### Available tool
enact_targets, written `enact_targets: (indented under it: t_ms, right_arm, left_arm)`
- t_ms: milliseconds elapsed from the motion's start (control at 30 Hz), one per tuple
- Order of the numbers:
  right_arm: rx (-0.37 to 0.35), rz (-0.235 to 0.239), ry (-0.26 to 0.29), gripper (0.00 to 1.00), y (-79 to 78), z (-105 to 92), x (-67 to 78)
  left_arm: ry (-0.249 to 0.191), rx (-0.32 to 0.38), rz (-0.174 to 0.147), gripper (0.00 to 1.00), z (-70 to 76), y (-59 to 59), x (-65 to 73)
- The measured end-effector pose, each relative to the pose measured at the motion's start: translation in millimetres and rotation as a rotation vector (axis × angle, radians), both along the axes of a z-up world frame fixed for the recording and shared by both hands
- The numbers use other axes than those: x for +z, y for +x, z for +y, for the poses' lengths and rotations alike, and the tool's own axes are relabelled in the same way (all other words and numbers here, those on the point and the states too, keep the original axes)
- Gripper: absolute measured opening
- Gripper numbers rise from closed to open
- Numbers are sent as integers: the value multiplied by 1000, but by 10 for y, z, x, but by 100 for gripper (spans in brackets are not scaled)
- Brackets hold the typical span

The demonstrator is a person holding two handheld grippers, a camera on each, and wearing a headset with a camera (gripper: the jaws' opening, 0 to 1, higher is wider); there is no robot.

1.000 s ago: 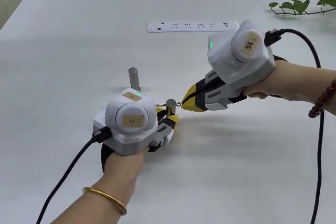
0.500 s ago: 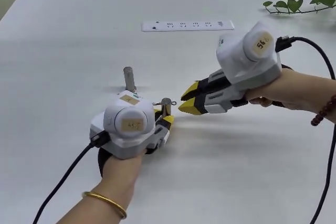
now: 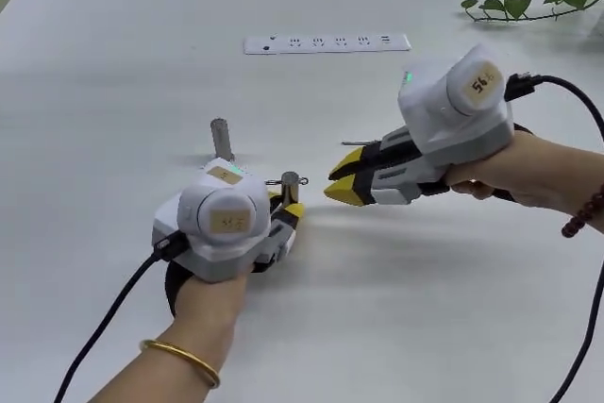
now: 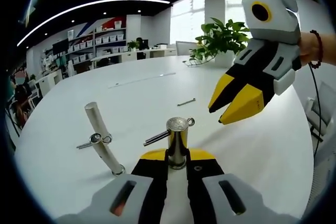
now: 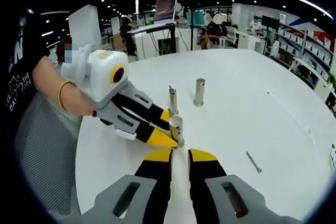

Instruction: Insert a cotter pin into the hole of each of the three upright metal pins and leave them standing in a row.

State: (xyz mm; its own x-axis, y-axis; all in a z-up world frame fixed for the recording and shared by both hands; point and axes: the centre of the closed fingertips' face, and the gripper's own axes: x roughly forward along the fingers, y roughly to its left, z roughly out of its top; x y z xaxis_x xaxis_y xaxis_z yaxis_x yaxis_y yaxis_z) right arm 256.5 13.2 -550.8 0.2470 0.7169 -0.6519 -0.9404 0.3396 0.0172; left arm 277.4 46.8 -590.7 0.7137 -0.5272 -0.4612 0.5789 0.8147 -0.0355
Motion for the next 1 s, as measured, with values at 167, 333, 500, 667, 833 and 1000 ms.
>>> enact_targets:
  t_ms: [167, 333, 500, 667, 833, 1000]
  right_arm:
    - [-13, 6, 8, 6, -2, -10, -3]
    - [-22, 10, 19, 5, -6, -1, -9]
    - [-30, 12, 22, 5, -13, -6, -10]
    - [-45, 9, 23, 4, 15, -30, 4]
    - [-63, 4, 26, 3, 56, -63, 9]
    - [-71, 8, 26, 3, 65, -67, -12]
  left_arm:
    - [-4, -4, -18, 9, -12, 71, 63]
    - [-4, -5, -15, 9, -12, 132, 61]
    - [-3, -19, -10, 9, -17, 159, 63]
    - [-2, -18, -17, 9, -15, 193, 62]
    - [-2, -29, -27, 9, -17, 202, 65]
    - [-16, -38, -26, 10, -20, 208, 64]
